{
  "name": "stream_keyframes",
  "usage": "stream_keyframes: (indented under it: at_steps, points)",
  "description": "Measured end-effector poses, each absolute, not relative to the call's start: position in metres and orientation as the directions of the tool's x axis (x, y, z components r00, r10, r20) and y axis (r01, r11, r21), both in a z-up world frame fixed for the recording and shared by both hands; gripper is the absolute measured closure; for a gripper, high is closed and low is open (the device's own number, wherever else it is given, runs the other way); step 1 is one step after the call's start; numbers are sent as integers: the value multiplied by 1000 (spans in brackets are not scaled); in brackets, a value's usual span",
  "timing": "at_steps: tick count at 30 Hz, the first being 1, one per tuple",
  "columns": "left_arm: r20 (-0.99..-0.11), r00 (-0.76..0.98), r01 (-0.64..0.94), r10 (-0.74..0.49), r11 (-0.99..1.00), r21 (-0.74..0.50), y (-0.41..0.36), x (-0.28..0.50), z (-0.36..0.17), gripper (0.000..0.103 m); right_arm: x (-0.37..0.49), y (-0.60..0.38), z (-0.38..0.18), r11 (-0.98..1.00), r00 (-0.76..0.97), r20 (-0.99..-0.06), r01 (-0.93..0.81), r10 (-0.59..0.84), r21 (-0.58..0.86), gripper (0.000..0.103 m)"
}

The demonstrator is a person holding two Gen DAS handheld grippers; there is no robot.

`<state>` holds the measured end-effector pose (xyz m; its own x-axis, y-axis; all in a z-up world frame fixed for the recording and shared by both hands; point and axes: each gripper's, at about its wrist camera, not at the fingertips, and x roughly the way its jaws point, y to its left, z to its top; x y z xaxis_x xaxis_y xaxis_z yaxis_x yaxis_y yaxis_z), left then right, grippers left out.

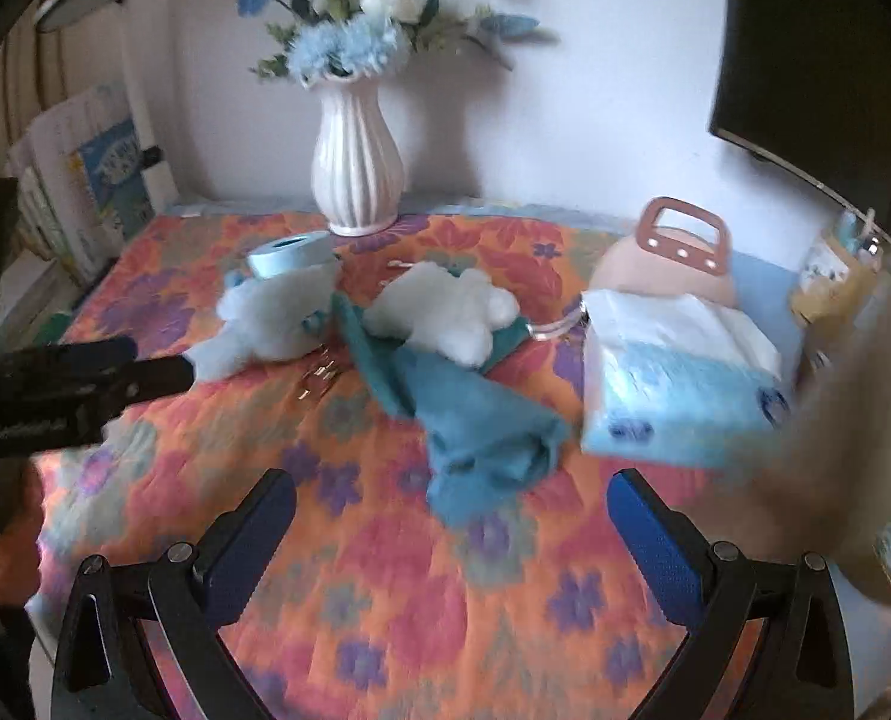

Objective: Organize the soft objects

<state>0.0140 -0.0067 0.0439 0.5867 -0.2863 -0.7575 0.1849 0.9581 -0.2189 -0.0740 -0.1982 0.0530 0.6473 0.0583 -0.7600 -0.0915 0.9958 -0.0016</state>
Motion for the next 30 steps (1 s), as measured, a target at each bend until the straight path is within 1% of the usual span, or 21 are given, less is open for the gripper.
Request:
stream_keyframes:
  at_steps: [3, 6, 8, 10, 13, 15, 17, 19, 21, 22, 23, 24, 25, 26, 27, 28, 29, 30]
  points:
    - [-750, 567, 182, -340, 940, -288, -2, 33, 36, 17, -48, -193, 37, 994, 635, -772, -100, 26, -48, 0]
    - [-745, 556, 169, -367, 928, -331, 2, 44, 34, 17, -39, -193, 29, 992, 664, -747, -96, 5, -78, 0]
    - [-739, 560, 160, -375, 924, -348, 5, 52, 36, 17, -36, -194, 25, 993, 670, -742, -95, 12, -70, 0]
    - [-732, 570, 151, -373, 923, -353, 8, 63, 42, 17, -33, -200, 21, 995, 661, -749, -94, 44, -24, 0]
    - [-721, 594, 129, -358, 926, -354, 8, 88, 49, 17, -30, -203, 22, 995, 665, -744, -96, 67, 4, 0]
    - [-742, 573, 126, -348, 932, -340, 1, 110, 48, 17, -26, -204, 20, 995, 649, -757, -101, 76, 14, 0]
    - [-757, 572, 121, -317, 945, -305, -8, 129, 45, 17, -24, -204, 17, 995, 637, -766, -102, 84, 24, 9]
    - [-782, 567, 107, -260, 964, -244, -17, 145, 38, 17, -25, -211, 18, 993, 640, -760, -97, 113, 67, 10]
    - [-796, 550, 121, -254, 967, -226, -24, 154, 30, 24, -26, -219, 19, 990, 647, -749, -89, 144, 113, 10]
    - [-798, 550, 119, -247, 969, -218, -27, 156, 28, 31, -24, -221, 18, 988, 645, -749, -88, 154, 128, 10]
    - [-794, 558, 124, -242, 970, -208, -28, 156, 27, 40, -22, -224, 17, 985, 635, -754, -84, 169, 150, 12]
    - [-784, 573, 138, -237, 972, -192, -30, 153, 28, 39, -18, -227, 13, 982, 617, -765, -77, 183, 173, 15]
    - [-777, 581, 151, -241, 970, -189, -31, 151, 30, 40, -14, -228, 9, 981, 596, -780, -68, 188, 184, 25]
    - [-771, 586, 158, -251, 968, -196, -30, 148, 32, 40, -12, -228, 7, 980, 583, -790, -64, 189, 188, 33]
    - [-760, 597, 155, -256, 967, -204, -27, 146, 34, 40, -11, -226, 4, 985, 576, -800, -53, 167, 167, 34]
    - [-743, 616, 154, -261, 965, -212, -22, 141, 39, 40, -11, -224, 5, 987, 582, -798, -56, 157, 153, 38]
    - [-725, 633, 160, -271, 962, -220, -18, 136, 45, 40, -11, -222, 5, 987, 584, -797, -62, 154, 145, 50]
    - [-706, 650, 167, -283, 959, -230, -14, 129, 51, 40, -13, -217, 5, 990, 587, -797, -72, 143, 124, 57]
